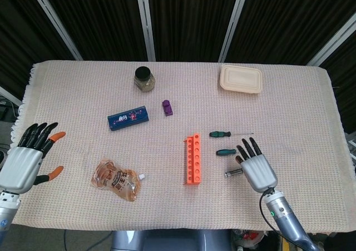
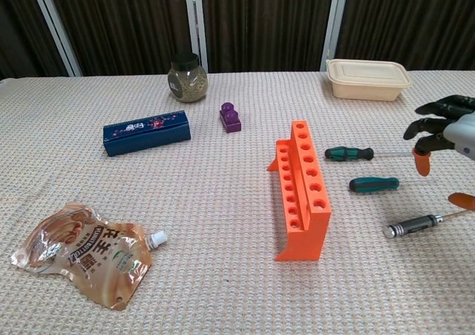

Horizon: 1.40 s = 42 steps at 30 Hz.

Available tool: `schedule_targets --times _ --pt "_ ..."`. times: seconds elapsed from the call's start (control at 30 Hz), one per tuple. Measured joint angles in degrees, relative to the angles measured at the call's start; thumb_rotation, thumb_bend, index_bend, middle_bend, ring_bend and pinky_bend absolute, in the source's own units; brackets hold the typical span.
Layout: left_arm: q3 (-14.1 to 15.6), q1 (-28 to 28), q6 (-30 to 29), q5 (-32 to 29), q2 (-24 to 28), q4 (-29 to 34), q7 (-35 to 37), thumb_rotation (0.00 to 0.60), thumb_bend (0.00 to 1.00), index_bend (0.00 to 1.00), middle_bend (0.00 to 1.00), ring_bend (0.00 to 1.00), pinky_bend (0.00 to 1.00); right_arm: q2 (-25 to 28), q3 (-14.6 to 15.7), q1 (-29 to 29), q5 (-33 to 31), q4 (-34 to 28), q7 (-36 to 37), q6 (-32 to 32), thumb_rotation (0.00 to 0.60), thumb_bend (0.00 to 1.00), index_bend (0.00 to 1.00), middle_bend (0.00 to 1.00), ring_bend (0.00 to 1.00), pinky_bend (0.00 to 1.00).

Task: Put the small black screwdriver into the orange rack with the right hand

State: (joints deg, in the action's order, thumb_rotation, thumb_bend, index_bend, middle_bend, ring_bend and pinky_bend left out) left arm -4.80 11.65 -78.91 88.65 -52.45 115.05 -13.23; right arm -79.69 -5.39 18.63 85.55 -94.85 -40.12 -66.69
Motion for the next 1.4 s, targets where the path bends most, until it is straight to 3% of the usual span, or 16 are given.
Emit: schedule_targets --times 0.27,0.63,1.4 --pt "-1.10 1.21 0.75 -1.75 0.02 -0.28 0.32 0.600 0.21 0.18 0.04 0.01 0.00 -3.46 1.38 1.38 -1.60 1.71 -5.28 1.96 0.600 0.25 0.45 0.17 0.00 0.00" --pt "-0.48 1.64 1.95 -2.55 0.02 -1.00 1.36 0.600 0.21 0.18 0.03 0.01 0.00 -5.97 2.64 3.26 -3.89 3.28 -9.33 4.63 0.600 0.25 0.45 0.18 0.00 0.00" --pt "0.08 2.13 2.72 -3.92 -0.73 -2.73 2.83 0.600 0.21 0.18 0.02 0.00 0.00 -8.87 2.17 6.93 -11.24 6.26 -14.11 7.72 0.600 0.25 0.47 0.18 0.00 0.00"
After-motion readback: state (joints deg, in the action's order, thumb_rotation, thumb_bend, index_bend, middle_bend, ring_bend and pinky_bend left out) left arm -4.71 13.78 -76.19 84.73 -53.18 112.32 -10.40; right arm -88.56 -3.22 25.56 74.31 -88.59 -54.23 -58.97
